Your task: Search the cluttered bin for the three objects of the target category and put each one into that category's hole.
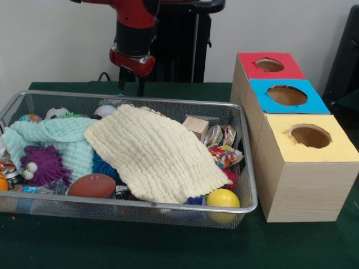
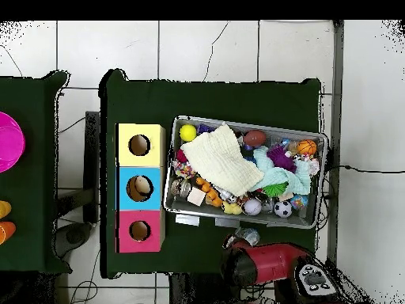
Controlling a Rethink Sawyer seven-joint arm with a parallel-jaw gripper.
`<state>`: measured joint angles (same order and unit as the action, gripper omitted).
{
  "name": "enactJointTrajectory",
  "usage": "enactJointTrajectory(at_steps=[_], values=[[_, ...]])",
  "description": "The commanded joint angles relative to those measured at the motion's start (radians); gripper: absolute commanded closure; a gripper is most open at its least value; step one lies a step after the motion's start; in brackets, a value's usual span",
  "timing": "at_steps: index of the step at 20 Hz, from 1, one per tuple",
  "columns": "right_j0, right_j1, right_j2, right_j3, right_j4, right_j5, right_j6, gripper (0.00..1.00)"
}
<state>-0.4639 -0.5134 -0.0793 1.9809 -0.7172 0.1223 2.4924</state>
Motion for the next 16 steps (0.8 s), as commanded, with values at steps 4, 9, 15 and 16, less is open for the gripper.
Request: enactJointTrajectory(at_steps=[4,9,15,16], values=[[0.072,-0.017,-0.005,-0.082,-0.101,-0.048,-0.024,0.0],[0.169,0.004,-0.123,-0.098,-0.1,-0.106,0.067,0.0],[0.286,0.059,-0.258,-0.121,-0.063,-0.179,0.113,0.0],[0.315,0.074,-0.291,-0.125,-0.047,-0.198,0.126,0.0]])
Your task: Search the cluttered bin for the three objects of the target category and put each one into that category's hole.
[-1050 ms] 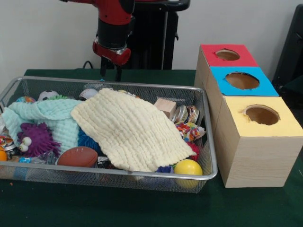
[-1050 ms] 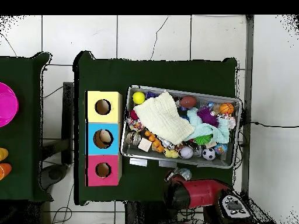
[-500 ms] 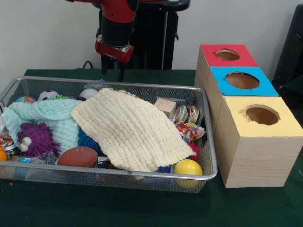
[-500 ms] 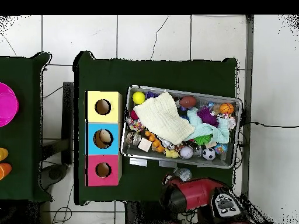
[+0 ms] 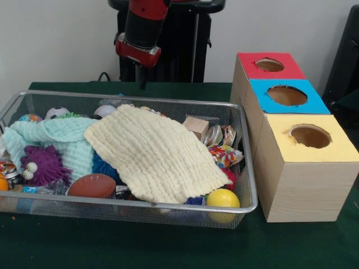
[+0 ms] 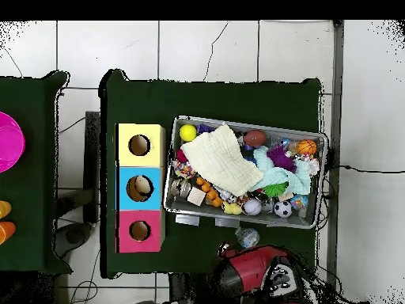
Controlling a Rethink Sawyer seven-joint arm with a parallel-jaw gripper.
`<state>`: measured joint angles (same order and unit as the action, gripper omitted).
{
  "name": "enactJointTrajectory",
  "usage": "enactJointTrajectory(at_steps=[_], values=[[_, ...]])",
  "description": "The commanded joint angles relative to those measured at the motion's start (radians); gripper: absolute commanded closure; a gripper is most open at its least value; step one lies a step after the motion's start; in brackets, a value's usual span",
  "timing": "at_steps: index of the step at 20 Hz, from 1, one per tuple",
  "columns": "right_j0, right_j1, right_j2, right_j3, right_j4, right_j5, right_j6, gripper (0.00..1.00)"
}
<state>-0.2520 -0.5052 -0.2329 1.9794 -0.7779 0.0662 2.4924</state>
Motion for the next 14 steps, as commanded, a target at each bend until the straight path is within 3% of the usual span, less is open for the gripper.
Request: enactJointTrajectory(at_steps=[1,7,14], values=[[0.121,0.078,-0.159,-0.124,0.031,-0.152,0.134,0.0],[0.143,0.089,-0.193,-0.112,0.092,-0.169,0.122,0.0],[0.166,0.162,-0.245,-0.115,0.168,-0.31,0.126,0.0]])
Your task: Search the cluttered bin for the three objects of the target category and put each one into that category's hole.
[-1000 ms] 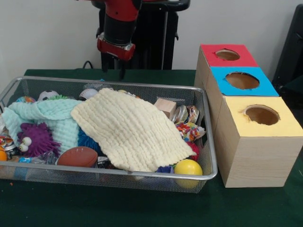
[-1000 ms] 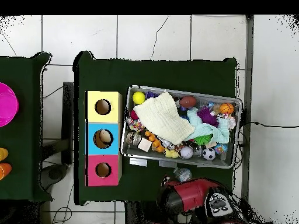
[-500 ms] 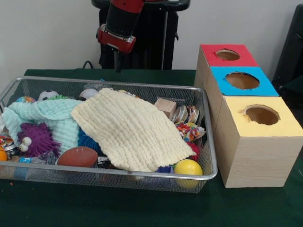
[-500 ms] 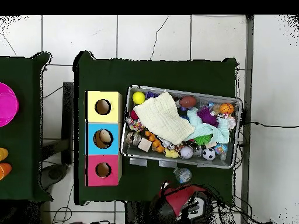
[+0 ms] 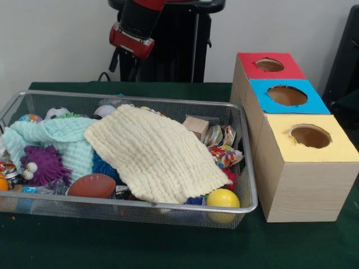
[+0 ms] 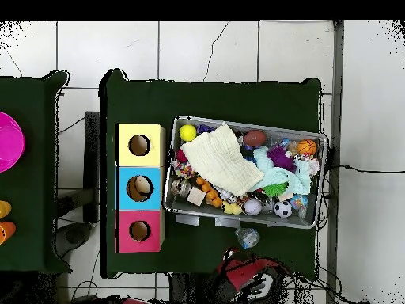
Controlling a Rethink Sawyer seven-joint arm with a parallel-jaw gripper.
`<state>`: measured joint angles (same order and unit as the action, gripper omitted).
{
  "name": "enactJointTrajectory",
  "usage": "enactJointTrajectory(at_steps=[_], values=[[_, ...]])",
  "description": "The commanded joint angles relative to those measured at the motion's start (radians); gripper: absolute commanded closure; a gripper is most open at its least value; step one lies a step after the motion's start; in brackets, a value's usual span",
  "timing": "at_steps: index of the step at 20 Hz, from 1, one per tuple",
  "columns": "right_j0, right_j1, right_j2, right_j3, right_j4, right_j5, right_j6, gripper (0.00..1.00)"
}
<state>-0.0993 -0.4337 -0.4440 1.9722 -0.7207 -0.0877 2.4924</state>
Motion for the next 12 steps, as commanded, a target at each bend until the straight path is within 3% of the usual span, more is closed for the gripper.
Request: enactJointTrajectory(at_steps=[1,8,12], values=[[0.011,0.099,-0.036,-0.106,0.123,-0.176,0.124,0.0],[-0.098,0.089,0.07,-0.091,0.13,-0.156,0.102,0.0],[-0.107,0.142,0.068,-0.115,0.15,-0.217,0.099,0.0]])
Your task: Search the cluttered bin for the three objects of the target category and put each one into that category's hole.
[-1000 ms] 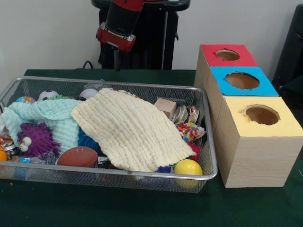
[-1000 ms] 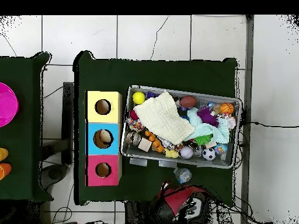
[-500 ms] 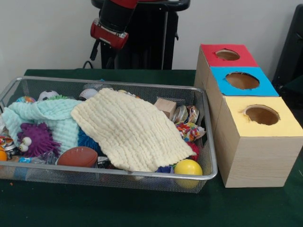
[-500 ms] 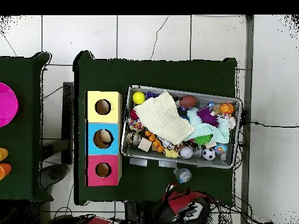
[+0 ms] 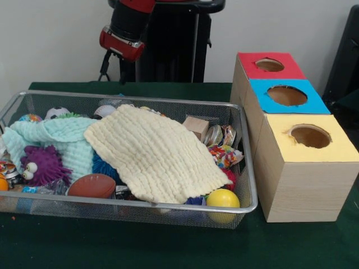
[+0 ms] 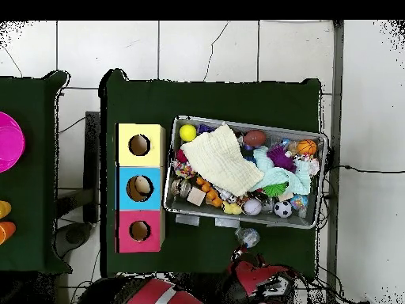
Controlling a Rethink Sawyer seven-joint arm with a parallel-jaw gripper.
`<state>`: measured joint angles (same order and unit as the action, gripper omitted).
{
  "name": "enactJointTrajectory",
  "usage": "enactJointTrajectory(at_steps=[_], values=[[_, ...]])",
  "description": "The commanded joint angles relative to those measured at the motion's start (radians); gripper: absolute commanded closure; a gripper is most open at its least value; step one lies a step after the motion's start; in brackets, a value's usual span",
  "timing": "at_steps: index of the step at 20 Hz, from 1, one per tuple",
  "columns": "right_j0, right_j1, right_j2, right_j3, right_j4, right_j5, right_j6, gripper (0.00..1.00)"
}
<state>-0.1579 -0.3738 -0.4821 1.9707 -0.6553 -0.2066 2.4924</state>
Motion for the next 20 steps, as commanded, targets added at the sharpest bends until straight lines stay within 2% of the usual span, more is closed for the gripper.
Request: enactJointTrajectory(at_steps=[1,9,14,20], values=[[-0.047,0.097,0.103,-0.12,0.091,-0.114,0.097,0.0],[-0.068,0.134,0.119,-0.146,0.096,-0.157,0.072,0.0],[-0.143,0.102,0.203,-0.155,0.005,-0.097,0.042,0.0],[-0.194,0.111,0.258,-0.171,-0.031,-0.087,0.022,0.0]])
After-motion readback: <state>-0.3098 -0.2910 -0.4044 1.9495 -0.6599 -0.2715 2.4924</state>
